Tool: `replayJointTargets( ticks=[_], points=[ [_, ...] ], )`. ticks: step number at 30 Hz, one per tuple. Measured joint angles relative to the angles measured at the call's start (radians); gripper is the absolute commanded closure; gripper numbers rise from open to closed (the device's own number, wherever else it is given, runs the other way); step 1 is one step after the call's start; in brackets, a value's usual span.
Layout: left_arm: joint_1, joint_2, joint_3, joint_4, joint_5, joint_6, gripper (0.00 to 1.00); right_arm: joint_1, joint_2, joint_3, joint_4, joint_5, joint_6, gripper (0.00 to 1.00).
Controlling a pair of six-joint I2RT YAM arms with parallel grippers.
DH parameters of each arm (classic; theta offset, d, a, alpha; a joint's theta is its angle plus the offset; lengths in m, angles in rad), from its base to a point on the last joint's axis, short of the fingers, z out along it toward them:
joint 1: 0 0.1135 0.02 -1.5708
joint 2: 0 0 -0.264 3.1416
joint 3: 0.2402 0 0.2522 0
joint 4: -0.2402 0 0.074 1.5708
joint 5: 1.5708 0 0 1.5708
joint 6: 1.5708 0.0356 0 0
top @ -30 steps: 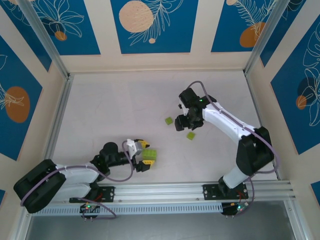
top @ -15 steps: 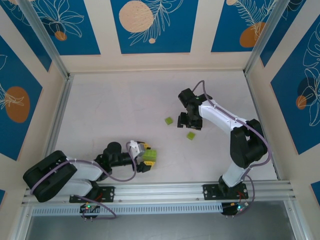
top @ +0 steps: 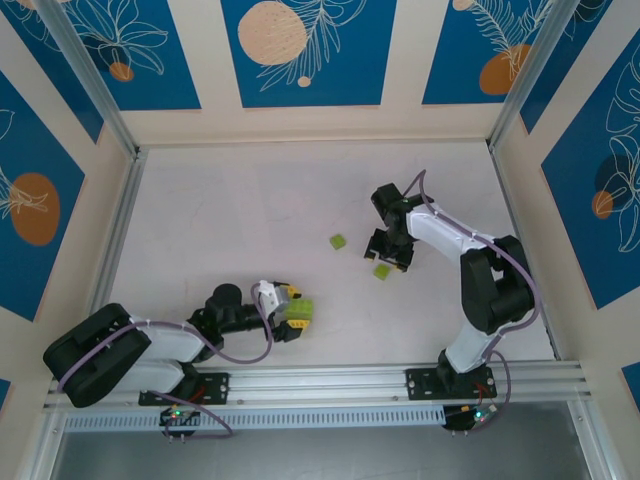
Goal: Assemble a carrot with lego
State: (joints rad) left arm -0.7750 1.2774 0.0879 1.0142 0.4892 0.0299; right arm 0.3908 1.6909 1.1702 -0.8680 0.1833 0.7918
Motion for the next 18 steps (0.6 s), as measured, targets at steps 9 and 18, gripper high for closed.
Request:
replayJointTargets(
  ticks=[9,18],
  points=[
    [0.0,0.0,0.01,-0.005,-0.002,0.0,0.25,-0.012,0.043,-0.031,0.032,-0.026,0.035,0.45],
    [0.0,0.001,0.023,-0.008,-0.003,0.0,0.25,-0.018,0.064,-0.053,0.051,-0.031,0.051,0.5]
  ],
)
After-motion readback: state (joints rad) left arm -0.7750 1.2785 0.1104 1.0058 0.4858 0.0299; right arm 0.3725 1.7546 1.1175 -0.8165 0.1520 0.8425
